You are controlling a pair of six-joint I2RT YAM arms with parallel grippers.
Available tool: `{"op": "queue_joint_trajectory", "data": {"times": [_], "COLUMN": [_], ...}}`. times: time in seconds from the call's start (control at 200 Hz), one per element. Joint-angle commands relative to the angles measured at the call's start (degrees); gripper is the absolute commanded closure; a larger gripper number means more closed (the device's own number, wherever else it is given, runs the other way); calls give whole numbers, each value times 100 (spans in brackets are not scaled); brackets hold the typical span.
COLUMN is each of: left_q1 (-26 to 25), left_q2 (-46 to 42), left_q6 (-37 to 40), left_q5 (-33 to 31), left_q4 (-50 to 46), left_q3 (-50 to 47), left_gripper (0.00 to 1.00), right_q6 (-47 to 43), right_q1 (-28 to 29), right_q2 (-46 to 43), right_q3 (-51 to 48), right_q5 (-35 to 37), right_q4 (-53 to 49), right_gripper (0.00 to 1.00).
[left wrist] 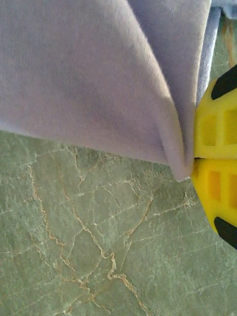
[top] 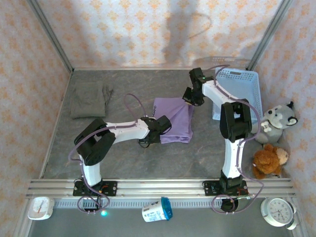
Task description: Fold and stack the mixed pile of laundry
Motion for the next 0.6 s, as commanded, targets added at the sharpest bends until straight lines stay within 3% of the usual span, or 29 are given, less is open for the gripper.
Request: {"op": "queue_joint_trajectory", "data": {"times": [0.0,0.1,0.235,0.31,0.42,0.595], "left_q1": [18,14,14,18,135,747], "left_q2": [149,103,-227,-501,-793,-691], "left_q6": [-125,-77,27,97,253,504], "left_q5": [-108,-97,-98,-115,-65,343], "left_q4": [-485,-712,-1125,-1294,-1332,-874], "left_q3": [223,500,928,1147,1416,1719], "left_gripper": [100,100,100,100,100,100], "right_q6": [178,240,143,86,128,207], "right_q1": [-55,-59,-55,-55,-52,72], "right_q2": [366,404,-171,-504,-1050,-2008], "right_q3": [-120,-82,-255,-327,-739,-1845], "right_q5": [197,189,311,264,8,-324], "right_q4": [119,-7,29,-89,-131,-162], "right_gripper": [100,98,67,58,54,52]}}
